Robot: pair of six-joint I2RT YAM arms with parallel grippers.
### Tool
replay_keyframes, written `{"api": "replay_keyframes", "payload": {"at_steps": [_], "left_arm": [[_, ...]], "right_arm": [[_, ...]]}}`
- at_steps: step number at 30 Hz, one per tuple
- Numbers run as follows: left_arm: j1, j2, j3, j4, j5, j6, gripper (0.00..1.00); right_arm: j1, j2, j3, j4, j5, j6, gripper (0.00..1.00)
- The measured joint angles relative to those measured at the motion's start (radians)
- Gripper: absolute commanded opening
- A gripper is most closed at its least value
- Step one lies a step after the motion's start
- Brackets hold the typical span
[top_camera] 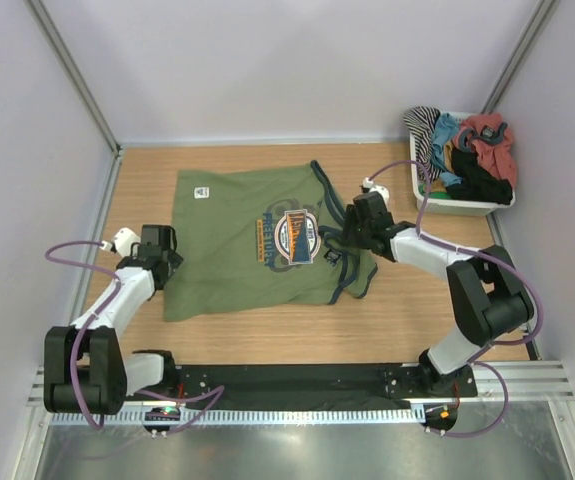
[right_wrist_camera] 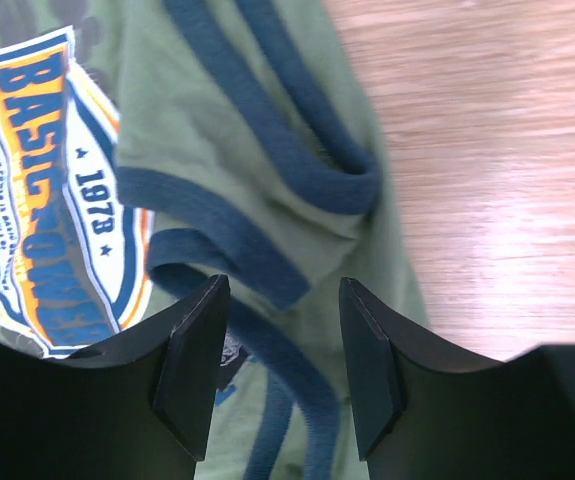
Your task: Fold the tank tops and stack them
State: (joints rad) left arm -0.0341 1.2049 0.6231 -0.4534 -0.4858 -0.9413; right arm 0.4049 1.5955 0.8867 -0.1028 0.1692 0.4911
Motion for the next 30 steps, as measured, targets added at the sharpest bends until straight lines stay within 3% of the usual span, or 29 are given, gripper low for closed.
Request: {"api": "replay_keyframes", "payload": {"at_steps": [5,11,14,16,22,30], "left_arm": [[0.000,-0.010,0.000,-0.010,0.011,0.005,0.84],[-0.037,-0.097,-0.007,-0.006,0.039,0.034,0.87],[-0.072,-0.134,-0.009,-0.008,0.040,0.053,0.88],[-0.098,-0.157,-0.011,-0.008,0.035,0.061,0.88],[-0.179,-0.178,-0.025,0.017,0.056,0.108,0.84],[-0.293,-0.053,-0.018,0.060,0.107,0.182,0.84]], "right_arm": [[0.018,0.014,0.017,-0.001,0.002,-0.007,0.48],[0.016,0.085,0.065,-0.024,0.016,-0.007,0.51],[0.016,0.114,0.082,-0.041,0.021,-0.010,0.15],[0.016,0.126,0.093,-0.059,0.034,-0.012,0.01],[0.009,0.127,0.193,-0.153,0.131,-0.013,0.01],[-0.091,0.149,0.443,-0.264,0.233,-0.034,0.01]]}}
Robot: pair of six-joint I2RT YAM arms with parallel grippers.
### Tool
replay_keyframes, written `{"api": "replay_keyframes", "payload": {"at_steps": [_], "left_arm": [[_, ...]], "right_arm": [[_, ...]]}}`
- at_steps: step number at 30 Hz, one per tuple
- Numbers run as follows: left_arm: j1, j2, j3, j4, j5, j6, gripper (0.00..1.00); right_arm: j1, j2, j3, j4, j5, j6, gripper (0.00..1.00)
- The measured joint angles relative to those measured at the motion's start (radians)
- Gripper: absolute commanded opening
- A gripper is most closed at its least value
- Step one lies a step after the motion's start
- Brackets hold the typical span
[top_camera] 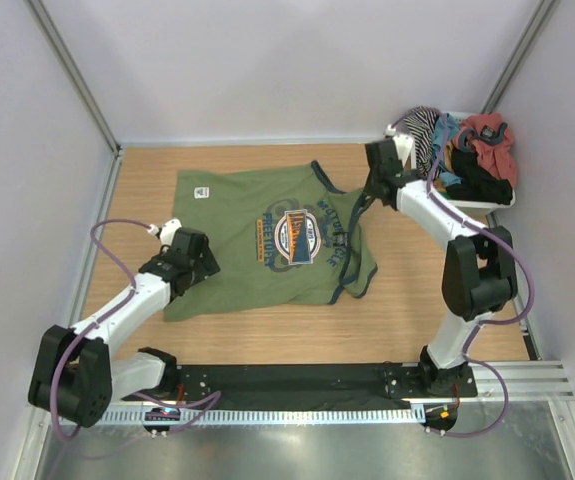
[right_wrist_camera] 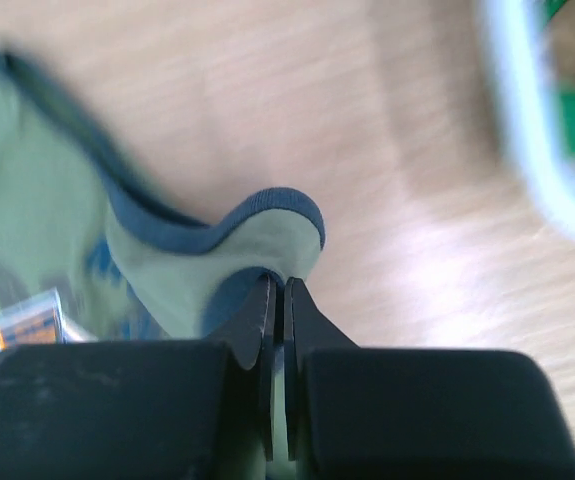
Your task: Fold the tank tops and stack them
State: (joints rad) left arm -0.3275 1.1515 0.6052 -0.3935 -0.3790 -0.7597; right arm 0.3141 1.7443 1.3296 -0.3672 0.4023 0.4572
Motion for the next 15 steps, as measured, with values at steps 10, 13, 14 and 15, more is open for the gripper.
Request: {"api": "replay_keyframes", "payload": {"at_steps": [10,13,14,15], "left_arm": [[-0.013,0.095,0.031,0.011,0.024,0.034,0.85],[-0.014,0.095,0.031,0.013,0.025,0.036,0.85],[-0.015,0.095,0.031,0.013,0.026,0.037,0.86],[-0.016,0.095,0.032,0.013,0.027,0.037,0.85]], "right_arm": [[-0.108,0.286,0.444,-0.147,0.079,-0.021,0.75],[-0.101,0.255,0.377,-0.139,0.075,-0.022,0.66],[-0.099,0.230,0.334,-0.136,0.067,-0.019,0.63],[-0.098,0.197,0.282,-0.130,0.055,-0.016,0.58]]}}
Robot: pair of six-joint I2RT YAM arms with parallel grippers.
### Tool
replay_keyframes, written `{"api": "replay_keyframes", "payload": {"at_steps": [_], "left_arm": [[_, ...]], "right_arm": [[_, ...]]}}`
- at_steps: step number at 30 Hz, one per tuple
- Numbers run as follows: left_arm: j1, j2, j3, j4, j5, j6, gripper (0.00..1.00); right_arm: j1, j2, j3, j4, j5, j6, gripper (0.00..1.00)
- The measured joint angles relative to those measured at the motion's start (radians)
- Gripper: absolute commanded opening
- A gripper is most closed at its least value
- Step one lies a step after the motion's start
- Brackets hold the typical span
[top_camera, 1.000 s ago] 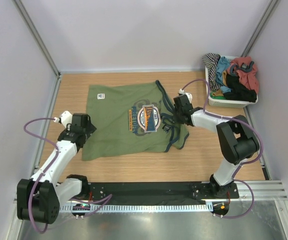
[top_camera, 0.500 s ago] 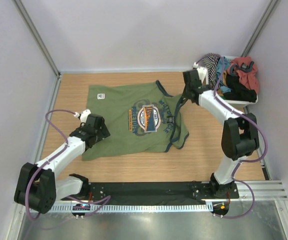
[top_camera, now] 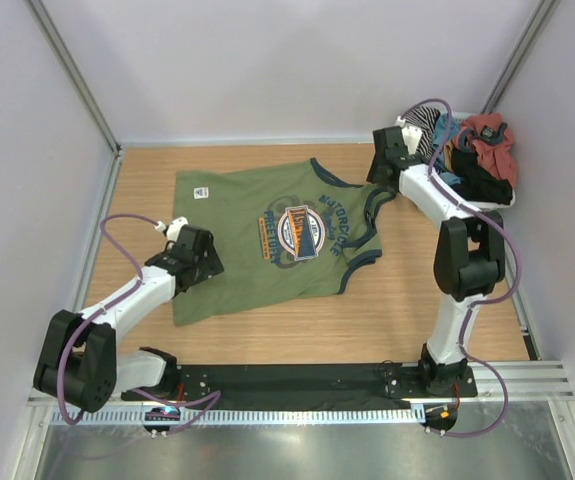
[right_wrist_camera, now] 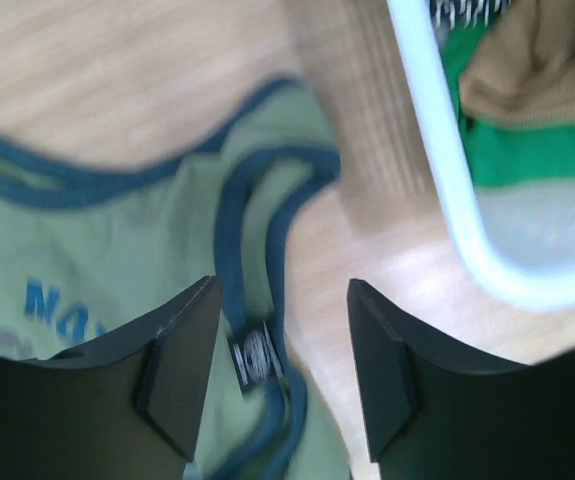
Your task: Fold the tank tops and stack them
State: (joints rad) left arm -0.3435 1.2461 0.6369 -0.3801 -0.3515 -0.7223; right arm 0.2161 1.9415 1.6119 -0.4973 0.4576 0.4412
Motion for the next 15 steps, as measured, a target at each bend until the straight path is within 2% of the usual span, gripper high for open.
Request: {"api": "replay_keyframes", "payload": {"at_steps": [3,8,11,15], "left_arm": [[-0.006,0.000,0.001,0.001,0.004,0.002,0.85],[-0.009,0.000,0.002,0.002,0.003,-0.003,0.88],[-0.009,-0.001,0.002,0.003,0.004,-0.010,0.88],[-0.009,-0.014,0.002,0.006,0.005,-0.011,0.88]], "right_arm": [[0.010,-0.127,-0.172,0.030,-0.064,0.007,0.52],[0.066,-0.321,-0.397,0.060,-0.171,0.001,0.53],[0.144,-0.343,-0.440,0.063,-0.197,-0.025,0.58],[0.256,-0.342,-0.492,0.063,-0.220,-0.071,0.57]]}}
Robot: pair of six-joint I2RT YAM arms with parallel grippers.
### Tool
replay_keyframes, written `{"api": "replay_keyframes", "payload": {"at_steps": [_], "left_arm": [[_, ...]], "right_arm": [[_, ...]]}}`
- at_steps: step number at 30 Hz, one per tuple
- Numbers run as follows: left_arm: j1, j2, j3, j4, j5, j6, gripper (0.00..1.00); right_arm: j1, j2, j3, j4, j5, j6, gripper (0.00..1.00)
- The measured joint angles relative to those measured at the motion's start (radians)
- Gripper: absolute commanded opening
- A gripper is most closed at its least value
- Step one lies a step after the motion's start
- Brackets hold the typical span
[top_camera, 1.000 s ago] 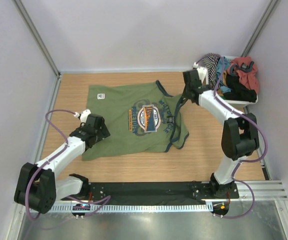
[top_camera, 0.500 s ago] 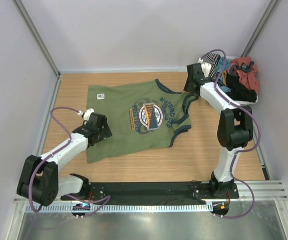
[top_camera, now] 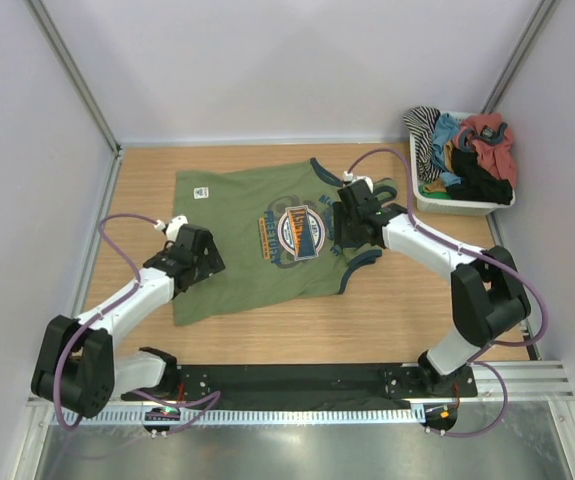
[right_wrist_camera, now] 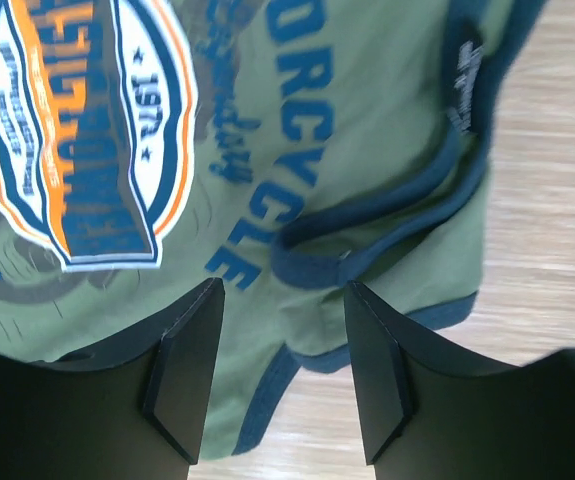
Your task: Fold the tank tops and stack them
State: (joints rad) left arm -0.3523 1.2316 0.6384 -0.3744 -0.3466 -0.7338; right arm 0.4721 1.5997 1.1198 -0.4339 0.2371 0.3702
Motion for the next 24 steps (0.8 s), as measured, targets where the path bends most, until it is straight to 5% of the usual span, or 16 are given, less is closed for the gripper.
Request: {"api": "replay_keyframes", "payload": {"at_steps": [9,16,22,24], "left_arm": [[0.000,-0.036,0.000,0.026,0.008,0.000,0.88],[0.000,-0.036,0.000,0.027,0.011,0.000,0.87],[0.000,-0.029,0.000,0.027,0.010,0.000,0.87],[0.000,-0.029,0.000,0.027,0.010,0.000,0.87]], "right_arm": [[0.081,0.057,-0.014,-0.026,0.032,-0.066,0.57],[0.129,0.124,-0.001,-0.075,0.103,-0.085,0.44],[0.134,0.146,0.000,-0.102,0.157,-0.085,0.01],[0.134,0.144,0.000,-0.102,0.180,-0.077,0.01]]}}
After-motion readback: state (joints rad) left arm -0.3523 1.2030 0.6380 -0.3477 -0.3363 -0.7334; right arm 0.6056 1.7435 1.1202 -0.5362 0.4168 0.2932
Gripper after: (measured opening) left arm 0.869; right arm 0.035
